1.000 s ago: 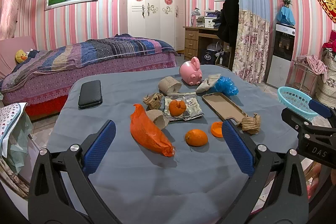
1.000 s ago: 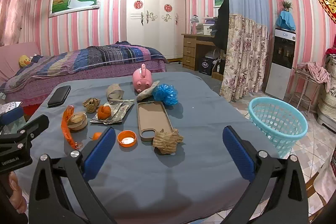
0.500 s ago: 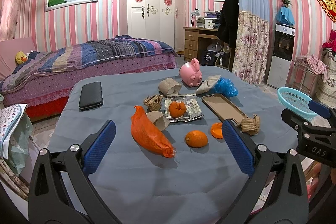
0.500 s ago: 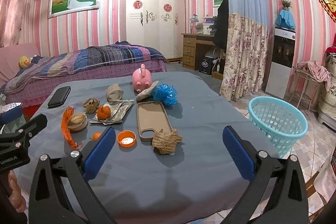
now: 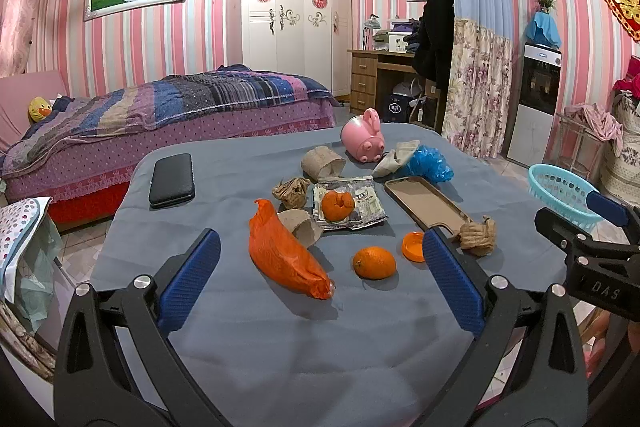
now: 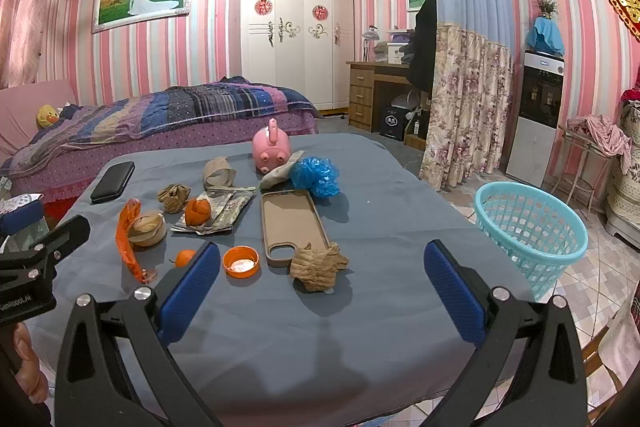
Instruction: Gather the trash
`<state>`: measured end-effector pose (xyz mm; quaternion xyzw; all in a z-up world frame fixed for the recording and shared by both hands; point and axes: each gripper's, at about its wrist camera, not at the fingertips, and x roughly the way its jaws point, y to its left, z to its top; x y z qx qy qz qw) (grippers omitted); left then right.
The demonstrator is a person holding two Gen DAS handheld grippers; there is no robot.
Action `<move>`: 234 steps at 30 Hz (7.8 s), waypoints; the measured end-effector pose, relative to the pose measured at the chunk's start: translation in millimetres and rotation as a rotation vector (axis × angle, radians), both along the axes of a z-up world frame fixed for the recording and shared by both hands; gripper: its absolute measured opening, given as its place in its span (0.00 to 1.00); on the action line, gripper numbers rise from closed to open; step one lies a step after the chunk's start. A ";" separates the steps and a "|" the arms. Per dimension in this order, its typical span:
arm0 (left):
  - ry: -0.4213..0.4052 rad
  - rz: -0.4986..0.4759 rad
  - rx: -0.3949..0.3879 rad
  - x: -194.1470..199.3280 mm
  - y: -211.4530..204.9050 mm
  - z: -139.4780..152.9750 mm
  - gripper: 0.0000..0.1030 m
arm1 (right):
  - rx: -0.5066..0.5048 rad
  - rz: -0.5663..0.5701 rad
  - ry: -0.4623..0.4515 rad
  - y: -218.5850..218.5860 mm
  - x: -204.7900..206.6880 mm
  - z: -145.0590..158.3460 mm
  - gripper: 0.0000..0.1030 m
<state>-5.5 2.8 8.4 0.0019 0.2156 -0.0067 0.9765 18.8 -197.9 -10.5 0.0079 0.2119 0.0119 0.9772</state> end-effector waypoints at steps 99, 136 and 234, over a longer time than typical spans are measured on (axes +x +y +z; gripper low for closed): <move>0.289 0.026 0.020 76.0 52.3 -57.3 0.09 | 0.045 0.009 0.224 -27.4 84.5 -61.8 0.97; 0.148 -0.149 0.065 153.6 -103.3 21.9 0.09 | 0.064 -0.074 0.123 -189.8 130.2 -6.8 0.34; 0.098 -0.079 0.032 167.6 -119.1 21.2 0.95 | 0.087 -0.206 0.105 -180.9 109.0 2.4 0.94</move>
